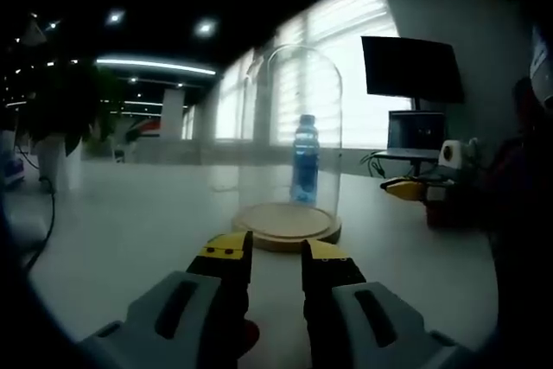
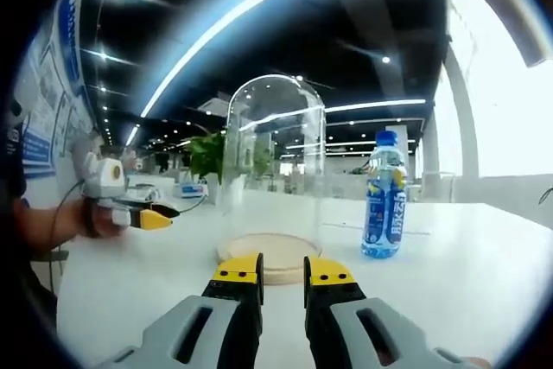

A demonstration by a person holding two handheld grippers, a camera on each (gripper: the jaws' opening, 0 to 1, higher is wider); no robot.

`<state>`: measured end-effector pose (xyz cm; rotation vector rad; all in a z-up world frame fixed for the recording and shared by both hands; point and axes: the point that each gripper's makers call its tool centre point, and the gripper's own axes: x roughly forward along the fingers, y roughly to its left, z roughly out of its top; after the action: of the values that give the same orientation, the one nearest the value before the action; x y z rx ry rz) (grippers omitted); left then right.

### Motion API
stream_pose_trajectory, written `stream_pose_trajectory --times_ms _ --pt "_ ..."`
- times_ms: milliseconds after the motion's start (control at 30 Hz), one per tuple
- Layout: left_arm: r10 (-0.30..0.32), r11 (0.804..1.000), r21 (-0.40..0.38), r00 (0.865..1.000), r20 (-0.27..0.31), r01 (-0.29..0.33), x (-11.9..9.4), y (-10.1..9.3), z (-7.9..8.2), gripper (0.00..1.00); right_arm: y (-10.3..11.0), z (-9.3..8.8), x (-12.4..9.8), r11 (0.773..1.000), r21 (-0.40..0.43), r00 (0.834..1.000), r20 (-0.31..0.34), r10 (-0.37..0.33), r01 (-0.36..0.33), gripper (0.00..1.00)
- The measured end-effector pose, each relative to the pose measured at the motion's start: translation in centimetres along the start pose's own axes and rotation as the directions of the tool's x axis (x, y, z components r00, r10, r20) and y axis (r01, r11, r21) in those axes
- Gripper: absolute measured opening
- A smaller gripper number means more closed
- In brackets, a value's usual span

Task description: Open the cover put in the Mizone put the cover back on

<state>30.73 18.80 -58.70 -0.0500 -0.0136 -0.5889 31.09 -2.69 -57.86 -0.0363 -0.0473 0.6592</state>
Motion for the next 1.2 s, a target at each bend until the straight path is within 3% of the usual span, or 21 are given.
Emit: stream_pose_trajectory --times_ms 600,900,1200 --pt "-0.016 1.000 0.016 1.000 -0.021 0.016 0.21 -0.47 -0.31 0.20 0.07 -0.21 0.14 1.000 -0.015 1.000 -0.009 -0.003 0.003 0.13" --pt "-0.023 1.000 0.016 1.000 0.000 0.023 0.09 -0.95 0.27 0.22 0.15 0.05 0.07 1.000 -0.015 1.000 0.001 0.001 -0.001 0.14" --pt "-0.009 1.000 -0.010 1.000 0.007 0.009 0.20 -0.52 0.53 0.24 -0.73 0.33 0.15 0.999 0.038 1.000 0.011 -0.021 0.021 0.15"
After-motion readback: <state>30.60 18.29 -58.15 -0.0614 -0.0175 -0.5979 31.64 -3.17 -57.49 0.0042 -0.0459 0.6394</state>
